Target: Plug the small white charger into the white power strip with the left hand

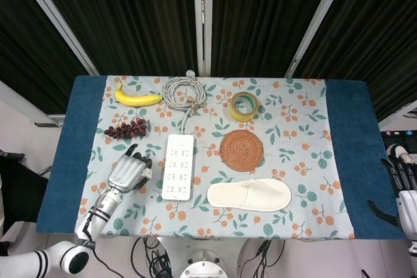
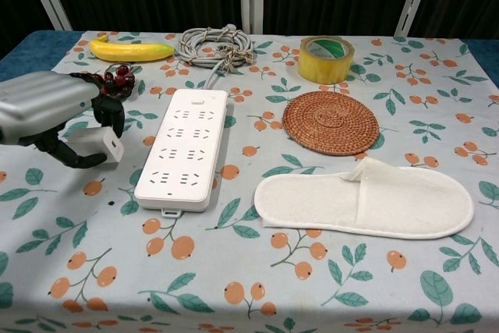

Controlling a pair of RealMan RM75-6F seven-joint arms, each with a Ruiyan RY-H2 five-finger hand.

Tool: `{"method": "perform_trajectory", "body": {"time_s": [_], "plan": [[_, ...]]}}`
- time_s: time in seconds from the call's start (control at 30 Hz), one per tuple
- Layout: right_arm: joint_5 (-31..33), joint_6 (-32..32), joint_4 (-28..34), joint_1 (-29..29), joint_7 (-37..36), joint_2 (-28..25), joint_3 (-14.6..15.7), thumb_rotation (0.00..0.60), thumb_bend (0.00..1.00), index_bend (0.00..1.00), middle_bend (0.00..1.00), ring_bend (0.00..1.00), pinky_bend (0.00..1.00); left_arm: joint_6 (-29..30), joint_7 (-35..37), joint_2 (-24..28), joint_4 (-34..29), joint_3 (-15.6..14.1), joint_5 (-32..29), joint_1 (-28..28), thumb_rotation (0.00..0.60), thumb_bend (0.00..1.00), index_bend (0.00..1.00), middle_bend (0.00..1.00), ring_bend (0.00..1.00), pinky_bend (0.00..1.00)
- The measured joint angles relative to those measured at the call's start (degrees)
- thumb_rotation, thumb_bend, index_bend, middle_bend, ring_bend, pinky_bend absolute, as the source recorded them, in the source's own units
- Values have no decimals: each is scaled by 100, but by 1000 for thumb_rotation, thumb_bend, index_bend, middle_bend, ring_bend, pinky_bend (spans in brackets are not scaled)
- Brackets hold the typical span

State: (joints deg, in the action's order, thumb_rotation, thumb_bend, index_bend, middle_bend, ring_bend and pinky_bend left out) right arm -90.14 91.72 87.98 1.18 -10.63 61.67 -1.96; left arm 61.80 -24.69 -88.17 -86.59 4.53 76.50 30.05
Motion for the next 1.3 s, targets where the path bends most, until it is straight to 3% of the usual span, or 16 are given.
{"method": "perform_trajectory", "body": {"time_s": [0.2, 0.43, 0.53, 0.93, 1.3], "plan": [[2, -12, -1, -4, -2, 0, -4, 600, 108, 0, 13, 0, 0, 267, 2013, -136, 349, 131, 344, -37, 600, 427, 535, 559, 342, 137], [10, -37, 19, -21, 12, -10, -17, 600, 107, 0, 13, 0, 0, 689, 4479, -676, 1494, 245, 708, -84, 600, 405, 520, 530, 331, 128], [17, -65, 22, -33, 20, -5, -18, 600, 106, 0, 13, 0, 0, 783, 5025, -975, 2077, 244, 793, -98, 600, 395, 513, 515, 313, 126], [19, -45, 90, -23, 78, -29, -24, 600, 106, 0, 13, 0, 0, 1274, 5608, -1884, 3796, 110, 1071, -173, 600, 354, 502, 500, 307, 106], [-10, 17, 131, 10, 117, -36, -15, 600, 106, 0, 13, 0, 0, 1371, 5851, -2091, 4401, -9, 1088, -294, 600, 347, 467, 450, 267, 83]]}}
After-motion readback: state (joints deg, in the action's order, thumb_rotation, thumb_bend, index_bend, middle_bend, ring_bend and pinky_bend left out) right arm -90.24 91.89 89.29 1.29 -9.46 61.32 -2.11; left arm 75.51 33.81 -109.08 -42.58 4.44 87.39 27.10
